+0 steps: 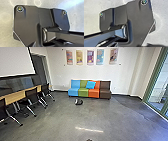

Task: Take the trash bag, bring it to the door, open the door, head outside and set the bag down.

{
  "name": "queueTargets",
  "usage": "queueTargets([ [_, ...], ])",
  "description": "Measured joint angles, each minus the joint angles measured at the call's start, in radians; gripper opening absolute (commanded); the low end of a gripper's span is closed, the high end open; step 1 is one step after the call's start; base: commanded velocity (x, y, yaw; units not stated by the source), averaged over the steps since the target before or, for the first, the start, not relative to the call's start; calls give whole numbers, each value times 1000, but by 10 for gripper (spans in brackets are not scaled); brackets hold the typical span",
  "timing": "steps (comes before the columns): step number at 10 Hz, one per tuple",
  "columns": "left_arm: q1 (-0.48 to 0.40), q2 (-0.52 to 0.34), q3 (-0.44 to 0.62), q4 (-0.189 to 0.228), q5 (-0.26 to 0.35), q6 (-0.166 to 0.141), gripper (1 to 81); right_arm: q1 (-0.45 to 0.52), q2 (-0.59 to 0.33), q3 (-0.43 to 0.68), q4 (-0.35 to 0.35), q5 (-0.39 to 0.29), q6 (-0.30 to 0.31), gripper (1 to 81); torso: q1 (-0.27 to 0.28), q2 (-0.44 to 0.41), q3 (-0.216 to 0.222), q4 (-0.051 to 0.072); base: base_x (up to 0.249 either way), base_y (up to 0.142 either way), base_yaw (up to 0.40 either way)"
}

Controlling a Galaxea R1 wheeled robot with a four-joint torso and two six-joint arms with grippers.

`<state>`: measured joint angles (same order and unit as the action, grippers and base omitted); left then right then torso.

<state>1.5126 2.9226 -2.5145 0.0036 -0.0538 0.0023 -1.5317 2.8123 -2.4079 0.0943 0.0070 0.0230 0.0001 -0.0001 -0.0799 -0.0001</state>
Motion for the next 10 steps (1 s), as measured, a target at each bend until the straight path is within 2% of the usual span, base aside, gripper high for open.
queueTargets([
  [4, -13, 3, 0, 0, -9, 0, 811, 19, 0, 0, 0, 3, 0, 811, 1, 1, -126, 0, 153, 0, 0],
  [6, -20, 6, -1, 0, -29, 0, 811, 22, 0, 0, 0, 9, 0, 811, 1, 1, -139, 0, 162, 0, 0],
  [10, -19, 12, -1, 0, -32, 0, 811, 22, 0, 0, 0, 10, 0, 811, 1, 1, -137, 0, 162, 0, 0],
])
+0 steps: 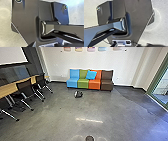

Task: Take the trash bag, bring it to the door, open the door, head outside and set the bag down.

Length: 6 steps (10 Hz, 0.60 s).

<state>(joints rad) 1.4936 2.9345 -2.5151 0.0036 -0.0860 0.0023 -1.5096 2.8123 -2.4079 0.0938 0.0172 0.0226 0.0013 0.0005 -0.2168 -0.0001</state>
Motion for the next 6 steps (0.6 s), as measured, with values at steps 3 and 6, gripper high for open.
queueTargets([
  [3, 0, 5, -9, 0, -9, 0, 811, 0, 0, 0, 0, 0, 0, 811, 0, 0, 0, 0, 163, 0, 0],
  [6, 0, 11, -23, 0, -12, 0, 811, 0, 0, 0, 0, -1, 0, 811, 0, 0, 8, 0, 164, 0, 0],
])
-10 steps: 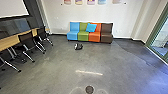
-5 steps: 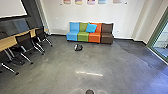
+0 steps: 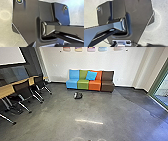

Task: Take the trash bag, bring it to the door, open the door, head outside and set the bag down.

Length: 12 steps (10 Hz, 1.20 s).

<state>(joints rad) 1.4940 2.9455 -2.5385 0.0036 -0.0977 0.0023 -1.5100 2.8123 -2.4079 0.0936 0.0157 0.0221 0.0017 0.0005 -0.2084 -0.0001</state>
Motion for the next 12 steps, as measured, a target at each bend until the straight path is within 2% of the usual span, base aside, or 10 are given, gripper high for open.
queueTargets([
  [3, 3, 2, -1, 0, -1, 0, 811, -3, 0, 0, 0, -2, 0, 811, -1, 0, 31, 0, 170, 0, 0],
  [12, 3, 2, -2, -1, -3, 0, 811, -3, 0, 0, 0, -1, 0, 811, -1, 0, 29, 0, 170, 0, 0],
])
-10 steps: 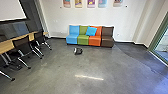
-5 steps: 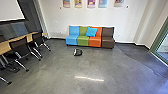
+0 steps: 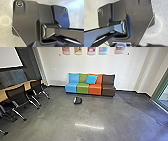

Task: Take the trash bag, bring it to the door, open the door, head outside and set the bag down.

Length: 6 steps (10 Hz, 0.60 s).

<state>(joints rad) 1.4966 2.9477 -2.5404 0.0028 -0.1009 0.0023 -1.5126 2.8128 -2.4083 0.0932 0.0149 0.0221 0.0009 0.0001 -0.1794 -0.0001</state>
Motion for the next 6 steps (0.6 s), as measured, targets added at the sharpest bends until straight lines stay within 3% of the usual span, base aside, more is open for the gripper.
queueTargets([
  [6, 0, 0, 0, -1, -1, 0, 811, 0, 4, 0, 0, 0, 0, 811, 0, 0, 0, 0, 168, 0, 0],
])
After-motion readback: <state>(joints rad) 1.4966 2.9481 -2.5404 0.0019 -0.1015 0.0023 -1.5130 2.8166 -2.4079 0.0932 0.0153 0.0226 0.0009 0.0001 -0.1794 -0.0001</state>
